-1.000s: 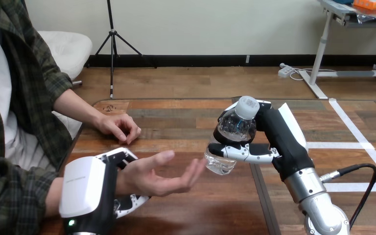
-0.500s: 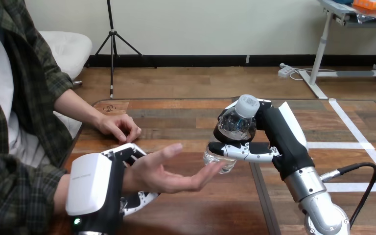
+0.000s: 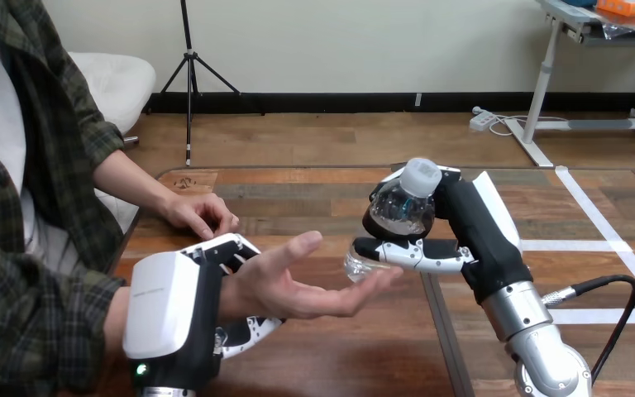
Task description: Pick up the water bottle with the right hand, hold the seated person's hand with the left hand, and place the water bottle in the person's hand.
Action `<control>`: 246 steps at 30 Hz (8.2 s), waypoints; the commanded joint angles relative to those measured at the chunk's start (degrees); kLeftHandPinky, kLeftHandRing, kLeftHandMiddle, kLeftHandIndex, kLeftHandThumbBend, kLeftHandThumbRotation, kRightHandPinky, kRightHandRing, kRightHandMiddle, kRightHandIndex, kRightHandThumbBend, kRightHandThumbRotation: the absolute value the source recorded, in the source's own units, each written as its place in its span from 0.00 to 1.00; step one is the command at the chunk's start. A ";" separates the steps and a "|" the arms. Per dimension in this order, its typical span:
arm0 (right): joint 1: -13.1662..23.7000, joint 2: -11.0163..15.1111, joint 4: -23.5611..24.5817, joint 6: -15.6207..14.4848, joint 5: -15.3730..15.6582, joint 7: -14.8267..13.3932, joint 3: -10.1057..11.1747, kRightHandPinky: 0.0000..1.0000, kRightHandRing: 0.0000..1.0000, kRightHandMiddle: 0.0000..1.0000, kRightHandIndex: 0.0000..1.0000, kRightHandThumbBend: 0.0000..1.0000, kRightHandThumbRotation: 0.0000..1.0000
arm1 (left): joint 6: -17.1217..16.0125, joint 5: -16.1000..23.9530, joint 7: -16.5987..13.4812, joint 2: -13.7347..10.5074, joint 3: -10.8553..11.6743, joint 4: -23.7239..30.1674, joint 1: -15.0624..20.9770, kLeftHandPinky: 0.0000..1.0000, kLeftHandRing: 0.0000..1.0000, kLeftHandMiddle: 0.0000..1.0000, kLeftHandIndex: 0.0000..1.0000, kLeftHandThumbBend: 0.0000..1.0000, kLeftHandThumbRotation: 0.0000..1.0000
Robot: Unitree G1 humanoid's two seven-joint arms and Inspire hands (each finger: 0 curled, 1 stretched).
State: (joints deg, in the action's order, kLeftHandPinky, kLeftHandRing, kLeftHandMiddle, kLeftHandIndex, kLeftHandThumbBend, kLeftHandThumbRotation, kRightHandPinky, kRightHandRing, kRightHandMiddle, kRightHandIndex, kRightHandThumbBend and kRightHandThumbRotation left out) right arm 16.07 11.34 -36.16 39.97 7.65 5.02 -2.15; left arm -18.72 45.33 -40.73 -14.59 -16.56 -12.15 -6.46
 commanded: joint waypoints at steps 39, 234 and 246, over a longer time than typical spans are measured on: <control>0.86 -1.20 16.47 0.58 -5.21 5.61 -0.93 0.36 0.40 0.44 0.45 0.70 0.00 | -3.95 -0.61 1.43 4.66 -3.68 1.43 3.35 0.25 0.30 0.37 0.41 0.75 0.00; -8.74 0.30 29.50 -1.74 -13.54 16.50 -2.62 1.00 1.00 1.00 1.00 0.85 0.14 | -21.36 -41.80 48.33 -0.83 -3.19 2.21 1.94 1.00 1.00 1.00 1.00 1.00 0.51; -10.48 -1.29 31.19 -2.80 -14.39 13.99 -1.86 1.00 1.00 1.00 1.00 0.85 0.15 | -26.15 -48.94 52.06 3.74 -1.74 3.54 -0.20 1.00 1.00 1.00 1.00 1.00 0.56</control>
State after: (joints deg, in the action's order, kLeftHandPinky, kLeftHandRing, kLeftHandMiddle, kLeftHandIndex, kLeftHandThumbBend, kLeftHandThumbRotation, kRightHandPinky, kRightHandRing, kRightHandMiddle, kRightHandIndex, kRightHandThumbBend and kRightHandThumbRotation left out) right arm 4.51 11.38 -8.86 37.43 -4.78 20.64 -5.74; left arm -40.64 -1.79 11.23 -14.64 -18.83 -11.15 -7.70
